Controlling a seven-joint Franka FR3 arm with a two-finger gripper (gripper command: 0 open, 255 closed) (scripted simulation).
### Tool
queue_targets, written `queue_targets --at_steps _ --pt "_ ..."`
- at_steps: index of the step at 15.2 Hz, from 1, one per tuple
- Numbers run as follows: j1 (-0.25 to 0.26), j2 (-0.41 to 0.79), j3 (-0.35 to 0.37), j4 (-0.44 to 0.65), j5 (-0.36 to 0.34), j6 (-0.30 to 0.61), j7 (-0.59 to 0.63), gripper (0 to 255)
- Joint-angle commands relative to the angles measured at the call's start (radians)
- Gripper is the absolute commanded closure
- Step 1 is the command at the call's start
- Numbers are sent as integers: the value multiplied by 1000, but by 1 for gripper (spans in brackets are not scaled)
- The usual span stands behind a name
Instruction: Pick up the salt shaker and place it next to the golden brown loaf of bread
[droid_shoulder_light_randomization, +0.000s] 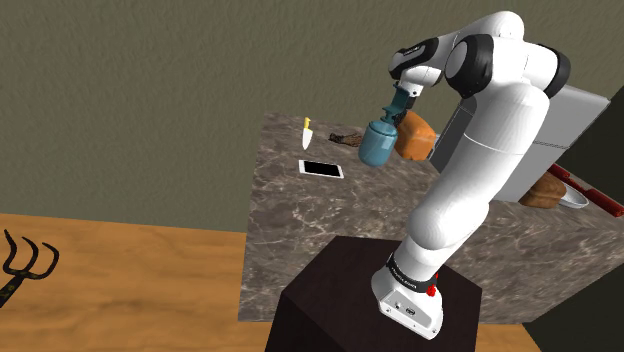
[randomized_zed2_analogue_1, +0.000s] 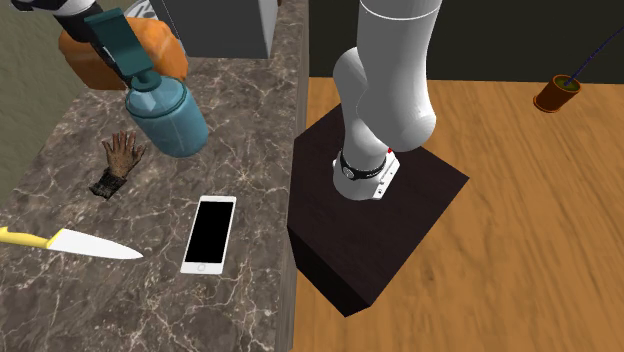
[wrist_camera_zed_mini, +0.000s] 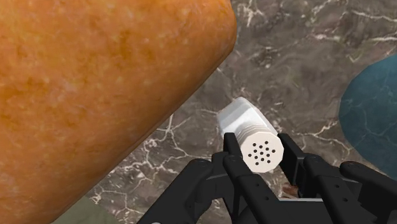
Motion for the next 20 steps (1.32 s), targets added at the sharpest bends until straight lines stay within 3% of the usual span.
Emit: queue_targets --at_steps 1,5,6,11,15,20 --pt "0 0 0 -2 0 3 -1 255" --pt "0 0 0 -2 0 2 0 255" --pt "0 0 0 -2 0 2 0 0" --pt "0 0 0 -2 0 2 0 0" --pt "3 -26 -1 101 -19 -120 13 0" --pt "3 -26 -1 101 -19 -120 13 0"
